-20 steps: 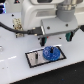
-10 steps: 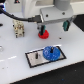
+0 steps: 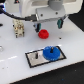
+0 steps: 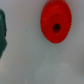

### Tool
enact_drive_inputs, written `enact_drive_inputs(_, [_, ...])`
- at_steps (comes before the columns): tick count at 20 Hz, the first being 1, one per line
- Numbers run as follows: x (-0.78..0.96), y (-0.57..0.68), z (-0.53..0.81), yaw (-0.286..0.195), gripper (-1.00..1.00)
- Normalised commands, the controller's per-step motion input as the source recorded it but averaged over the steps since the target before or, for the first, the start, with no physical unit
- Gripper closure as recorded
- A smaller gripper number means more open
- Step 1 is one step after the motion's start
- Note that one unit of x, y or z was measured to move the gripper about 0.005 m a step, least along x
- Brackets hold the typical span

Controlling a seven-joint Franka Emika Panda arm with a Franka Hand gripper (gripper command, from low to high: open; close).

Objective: Insert the blue gear onto the right peg, followed by the red gear

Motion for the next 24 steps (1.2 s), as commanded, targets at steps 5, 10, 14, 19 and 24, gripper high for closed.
enact_drive_inputs(5, [-0.27, -0.01, -0.31, 0.0, -1.0])
enact_drive_inputs(10, [-0.21, 0.05, -0.28, 0.0, -1.0])
enact_drive_inputs(14, [-0.13, -0.07, -0.21, 0.0, -1.0])
enact_drive_inputs(19, [-0.1, -0.09, -0.16, 0.0, 1.0])
enact_drive_inputs(24, [-0.11, -0.08, -0.1, 0.0, 1.0])
